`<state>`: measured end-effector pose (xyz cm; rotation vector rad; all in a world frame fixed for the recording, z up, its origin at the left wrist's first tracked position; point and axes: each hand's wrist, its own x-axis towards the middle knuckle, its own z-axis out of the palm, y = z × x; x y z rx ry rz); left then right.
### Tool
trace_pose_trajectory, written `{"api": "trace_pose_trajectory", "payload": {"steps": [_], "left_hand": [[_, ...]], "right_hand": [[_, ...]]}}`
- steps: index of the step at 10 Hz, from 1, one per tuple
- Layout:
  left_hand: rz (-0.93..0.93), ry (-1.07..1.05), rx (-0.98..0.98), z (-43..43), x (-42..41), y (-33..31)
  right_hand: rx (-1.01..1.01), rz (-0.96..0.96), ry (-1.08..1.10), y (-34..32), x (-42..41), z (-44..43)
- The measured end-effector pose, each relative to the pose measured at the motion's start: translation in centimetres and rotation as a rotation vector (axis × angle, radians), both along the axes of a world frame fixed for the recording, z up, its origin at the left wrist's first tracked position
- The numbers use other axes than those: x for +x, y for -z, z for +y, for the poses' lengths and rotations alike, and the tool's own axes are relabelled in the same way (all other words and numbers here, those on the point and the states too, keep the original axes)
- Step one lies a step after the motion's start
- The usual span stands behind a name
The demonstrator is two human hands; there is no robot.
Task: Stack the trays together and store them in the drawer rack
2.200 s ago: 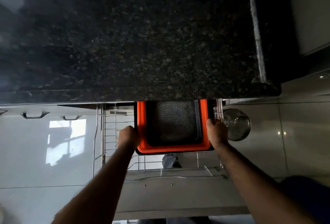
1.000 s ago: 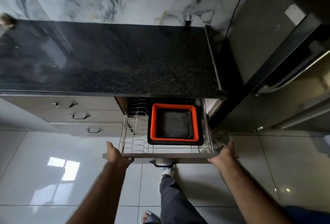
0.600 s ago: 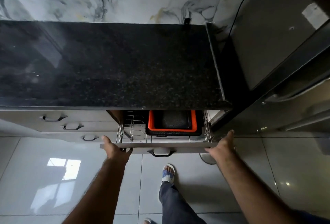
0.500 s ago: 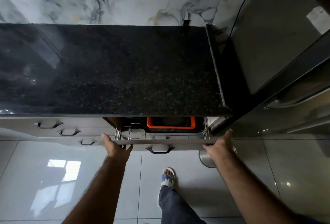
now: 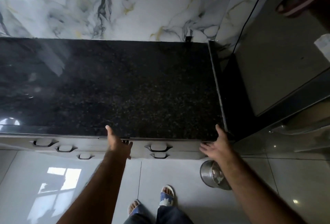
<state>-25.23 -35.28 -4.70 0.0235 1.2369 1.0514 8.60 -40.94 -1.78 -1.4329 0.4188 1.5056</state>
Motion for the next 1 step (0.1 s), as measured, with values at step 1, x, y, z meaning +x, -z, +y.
{"api": "trace_pose_trajectory", "payload": {"steps": [1], "left_hand": [[0.208, 0.155, 0.1, 3.42, 0.36, -4.1]], "right_hand": [[-0.033, -0.048, -0.166, -4.85, 3.75, 0.55]]}}
